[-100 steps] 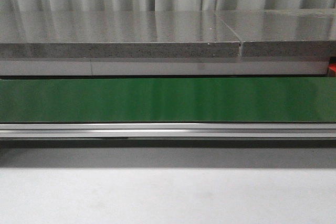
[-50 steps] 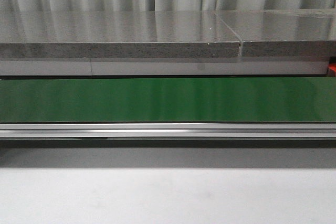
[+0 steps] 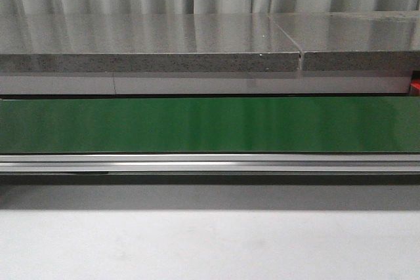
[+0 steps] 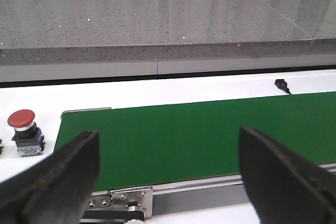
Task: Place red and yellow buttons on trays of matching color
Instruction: 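Grasp the remaining red-capped push button with the left gripper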
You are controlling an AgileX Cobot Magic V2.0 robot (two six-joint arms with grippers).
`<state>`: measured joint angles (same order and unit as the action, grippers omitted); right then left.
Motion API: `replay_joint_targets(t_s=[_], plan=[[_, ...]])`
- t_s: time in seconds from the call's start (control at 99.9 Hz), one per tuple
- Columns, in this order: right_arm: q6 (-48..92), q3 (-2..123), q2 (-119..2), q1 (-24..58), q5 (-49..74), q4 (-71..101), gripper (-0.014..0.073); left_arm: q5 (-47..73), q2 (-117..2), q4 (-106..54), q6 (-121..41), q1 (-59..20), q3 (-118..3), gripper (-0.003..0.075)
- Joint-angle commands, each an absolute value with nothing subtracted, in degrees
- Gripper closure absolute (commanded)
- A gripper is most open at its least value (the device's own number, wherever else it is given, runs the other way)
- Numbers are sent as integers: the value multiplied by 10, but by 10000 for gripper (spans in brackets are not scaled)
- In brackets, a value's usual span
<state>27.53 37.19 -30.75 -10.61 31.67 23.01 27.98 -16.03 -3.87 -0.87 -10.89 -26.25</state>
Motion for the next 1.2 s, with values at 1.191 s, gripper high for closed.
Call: replay_joint_targets(t_s=[1.191], plan=[[280, 387, -308, -106, 280, 235, 662, 272, -815, 111, 263, 118, -624, 102]])
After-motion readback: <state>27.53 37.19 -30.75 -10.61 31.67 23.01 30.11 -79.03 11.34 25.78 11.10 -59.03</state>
